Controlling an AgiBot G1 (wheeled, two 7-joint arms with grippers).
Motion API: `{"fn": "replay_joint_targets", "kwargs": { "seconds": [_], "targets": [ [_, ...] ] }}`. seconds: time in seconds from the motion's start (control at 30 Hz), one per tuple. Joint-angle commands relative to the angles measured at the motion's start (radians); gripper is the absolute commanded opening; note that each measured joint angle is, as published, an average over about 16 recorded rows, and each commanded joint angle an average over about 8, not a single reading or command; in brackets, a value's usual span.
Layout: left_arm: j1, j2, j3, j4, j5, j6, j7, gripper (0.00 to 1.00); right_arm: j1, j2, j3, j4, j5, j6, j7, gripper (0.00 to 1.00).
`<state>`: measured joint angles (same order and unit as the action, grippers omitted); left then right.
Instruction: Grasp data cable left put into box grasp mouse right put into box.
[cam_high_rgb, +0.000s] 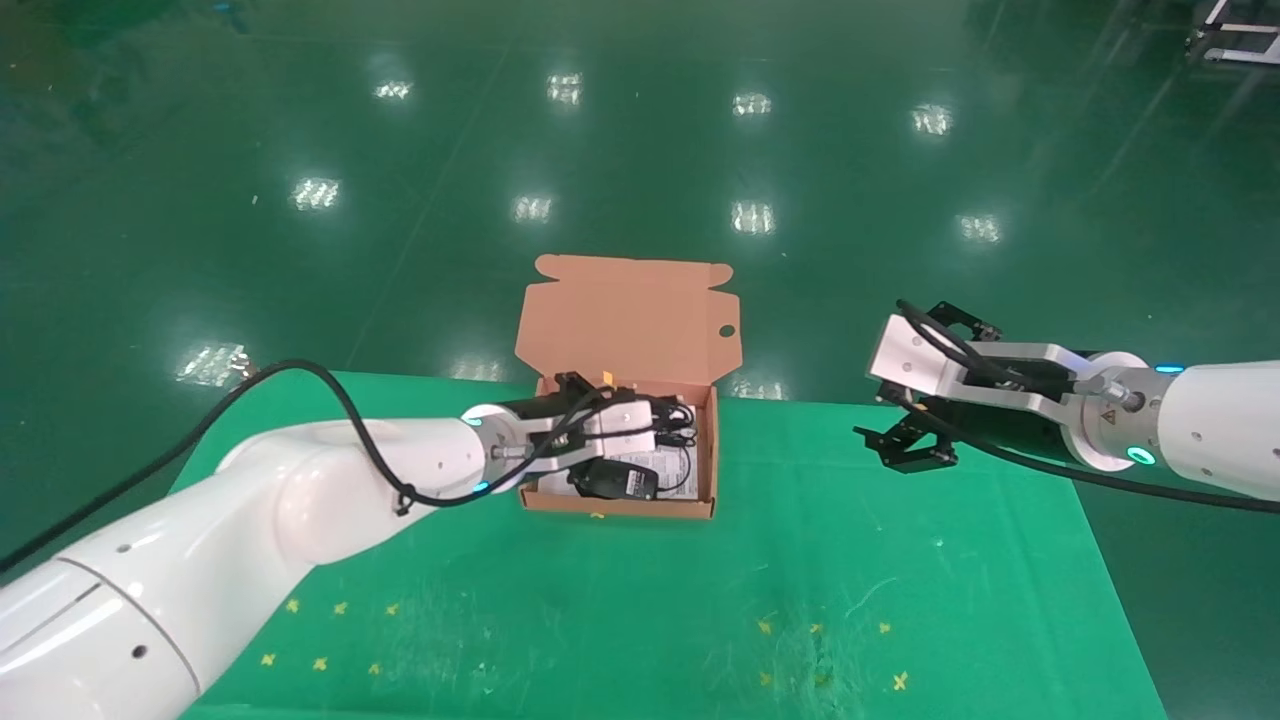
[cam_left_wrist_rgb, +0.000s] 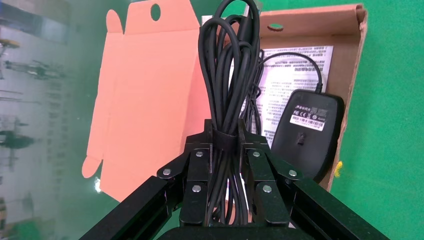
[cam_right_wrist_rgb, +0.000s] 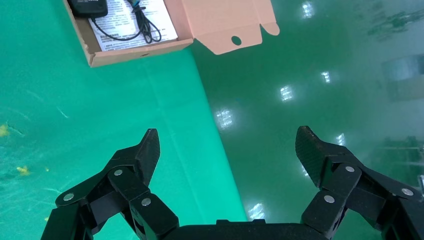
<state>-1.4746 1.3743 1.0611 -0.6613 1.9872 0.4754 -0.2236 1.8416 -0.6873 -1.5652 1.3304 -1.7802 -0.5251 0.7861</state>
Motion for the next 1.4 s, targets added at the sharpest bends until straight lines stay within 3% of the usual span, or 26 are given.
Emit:
{"fn": "replay_joint_targets", "kwargs": {
  "seconds": [0.03, 0.43, 0.7, 1.07, 1.4],
  "targets": [
    [-0.002, 0.002, 0.025, 0.001, -0.012, -0.011, -0.006, 1.00, 0.004, 0.007, -0.002, 0.014, -0.021, -0.004, 0.020, 1.00],
    [-0.003, -0.020, 0.009, -0.025, -0.016, -0.001, -0.011, 1.00, 0.002, -0.002, 0.000, -0.001, -0.006, -0.004, 0.007, 1.00],
    [-0.091, -0.079, -0.037, -0.068, -0.050, 0.013, -0.108, 1.00, 0.071, -0.001, 0.018, -0.004, -0.034, -0.018, -0.040, 1.00],
    [-0.176, -0.134, -0.061, -0.091, -0.015, 0.055, -0.197, 1.00, 0.194, -0.034, 0.010, 0.008, -0.067, -0.172, -0.144, 1.00],
    [-0.106, -0.218, -0.155, -0.160, -0.176, 0.188, -0.172, 1.00, 0.085, -0.024, 0.166, 0.005, 0.072, -0.290, -0.204, 1.00]
  ]
}}
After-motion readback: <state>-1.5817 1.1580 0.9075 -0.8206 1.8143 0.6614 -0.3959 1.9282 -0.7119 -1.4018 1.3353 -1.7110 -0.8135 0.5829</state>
